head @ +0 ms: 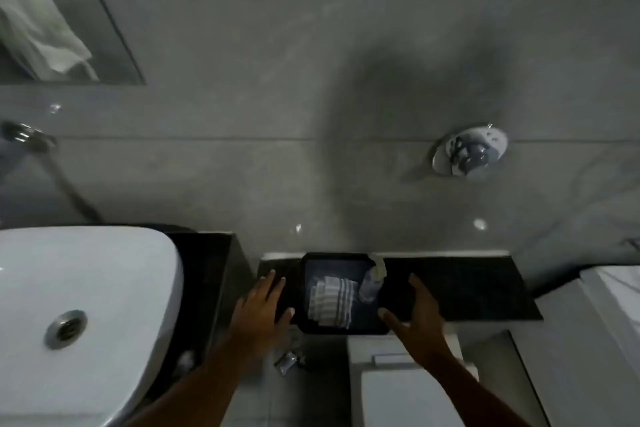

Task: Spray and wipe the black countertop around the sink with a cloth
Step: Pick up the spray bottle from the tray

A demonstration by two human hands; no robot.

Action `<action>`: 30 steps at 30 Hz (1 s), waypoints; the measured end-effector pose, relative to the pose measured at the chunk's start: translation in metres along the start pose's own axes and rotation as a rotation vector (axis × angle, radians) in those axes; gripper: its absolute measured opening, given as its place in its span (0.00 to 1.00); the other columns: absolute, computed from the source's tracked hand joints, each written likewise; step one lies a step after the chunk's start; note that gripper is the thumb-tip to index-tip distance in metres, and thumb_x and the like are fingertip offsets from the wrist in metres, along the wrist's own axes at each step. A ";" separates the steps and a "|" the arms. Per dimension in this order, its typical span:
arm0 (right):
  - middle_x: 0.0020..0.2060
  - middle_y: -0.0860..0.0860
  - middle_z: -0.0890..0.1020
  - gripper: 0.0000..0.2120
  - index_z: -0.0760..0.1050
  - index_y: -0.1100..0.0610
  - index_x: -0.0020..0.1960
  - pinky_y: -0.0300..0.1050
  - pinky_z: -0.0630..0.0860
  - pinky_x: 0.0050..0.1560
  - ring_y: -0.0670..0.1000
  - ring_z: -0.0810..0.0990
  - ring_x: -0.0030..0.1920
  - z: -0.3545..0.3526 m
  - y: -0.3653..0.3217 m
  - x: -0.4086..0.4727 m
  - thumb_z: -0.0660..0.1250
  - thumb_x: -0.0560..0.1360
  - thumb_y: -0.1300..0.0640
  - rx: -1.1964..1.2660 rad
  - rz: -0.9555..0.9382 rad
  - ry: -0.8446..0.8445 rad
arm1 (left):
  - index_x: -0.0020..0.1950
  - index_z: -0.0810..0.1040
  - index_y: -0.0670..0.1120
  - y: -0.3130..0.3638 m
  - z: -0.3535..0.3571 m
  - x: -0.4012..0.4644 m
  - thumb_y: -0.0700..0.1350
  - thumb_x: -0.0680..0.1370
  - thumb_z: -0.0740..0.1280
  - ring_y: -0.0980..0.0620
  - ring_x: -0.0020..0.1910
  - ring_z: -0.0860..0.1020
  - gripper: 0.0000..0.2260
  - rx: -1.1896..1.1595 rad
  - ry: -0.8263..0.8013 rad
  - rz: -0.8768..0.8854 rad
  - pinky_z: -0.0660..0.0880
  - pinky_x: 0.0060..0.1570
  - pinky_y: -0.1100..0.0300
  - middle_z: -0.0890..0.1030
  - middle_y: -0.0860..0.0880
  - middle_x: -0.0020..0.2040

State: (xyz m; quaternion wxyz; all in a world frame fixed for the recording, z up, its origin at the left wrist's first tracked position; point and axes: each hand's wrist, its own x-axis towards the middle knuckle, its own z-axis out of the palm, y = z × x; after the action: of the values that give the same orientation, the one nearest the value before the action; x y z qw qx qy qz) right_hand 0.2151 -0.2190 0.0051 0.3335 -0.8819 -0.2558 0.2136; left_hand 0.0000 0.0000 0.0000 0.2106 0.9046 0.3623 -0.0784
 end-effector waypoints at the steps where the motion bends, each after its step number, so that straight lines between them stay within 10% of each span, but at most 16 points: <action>1: 0.76 0.56 0.62 0.48 0.53 0.53 0.78 0.67 0.62 0.71 0.59 0.61 0.75 0.013 0.009 0.014 0.71 0.67 0.36 0.029 -0.017 -0.003 | 0.79 0.50 0.53 -0.006 0.016 0.014 0.60 0.81 0.54 0.50 0.78 0.48 0.29 0.013 -0.034 -0.017 0.55 0.72 0.45 0.46 0.50 0.80; 7: 0.64 0.45 0.76 0.34 0.55 0.39 0.75 0.46 0.73 0.63 0.44 0.75 0.63 0.066 0.046 0.096 0.67 0.74 0.40 0.151 -0.196 -0.068 | 0.79 0.49 0.52 -0.050 0.110 0.087 0.62 0.81 0.47 0.48 0.78 0.46 0.29 -0.001 -0.029 -0.010 0.51 0.73 0.42 0.46 0.49 0.80; 11: 0.49 0.41 0.81 0.27 0.68 0.58 0.70 0.30 0.76 0.49 0.36 0.81 0.49 0.086 0.044 0.115 0.57 0.79 0.40 0.125 -0.323 -0.075 | 0.78 0.42 0.50 -0.068 0.146 0.104 0.70 0.72 0.29 0.48 0.78 0.42 0.39 0.057 0.006 0.078 0.44 0.75 0.45 0.41 0.48 0.79; 16: 0.42 0.49 0.82 0.04 0.73 0.45 0.53 0.36 0.80 0.42 0.43 0.83 0.42 0.076 0.023 0.114 0.60 0.80 0.50 0.322 -0.284 0.043 | 0.78 0.43 0.48 -0.070 0.163 0.100 0.68 0.74 0.30 0.46 0.78 0.40 0.38 0.015 0.060 0.059 0.37 0.74 0.47 0.42 0.45 0.79; 23: 0.29 0.50 0.81 0.13 0.77 0.58 0.47 0.39 0.77 0.29 0.49 0.80 0.30 0.068 0.022 0.093 0.61 0.81 0.50 0.345 0.164 -0.380 | 0.77 0.39 0.51 -0.072 0.163 0.100 0.71 0.72 0.31 0.48 0.77 0.35 0.39 -0.006 0.037 0.060 0.34 0.74 0.48 0.37 0.46 0.79; 30: 0.29 0.51 0.81 0.17 0.77 0.58 0.45 0.37 0.76 0.28 0.46 0.79 0.26 0.089 0.036 0.076 0.60 0.80 0.46 0.161 0.164 -0.353 | 0.77 0.38 0.51 -0.072 0.164 0.100 0.71 0.71 0.29 0.48 0.77 0.35 0.39 -0.005 0.043 0.061 0.35 0.74 0.48 0.37 0.46 0.79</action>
State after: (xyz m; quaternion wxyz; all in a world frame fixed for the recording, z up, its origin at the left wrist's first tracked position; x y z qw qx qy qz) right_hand 0.2369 -0.1544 -0.0972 0.3345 -0.8191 -0.2198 0.4110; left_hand 0.0247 0.0370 -0.1998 0.2074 0.9162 0.3390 -0.0516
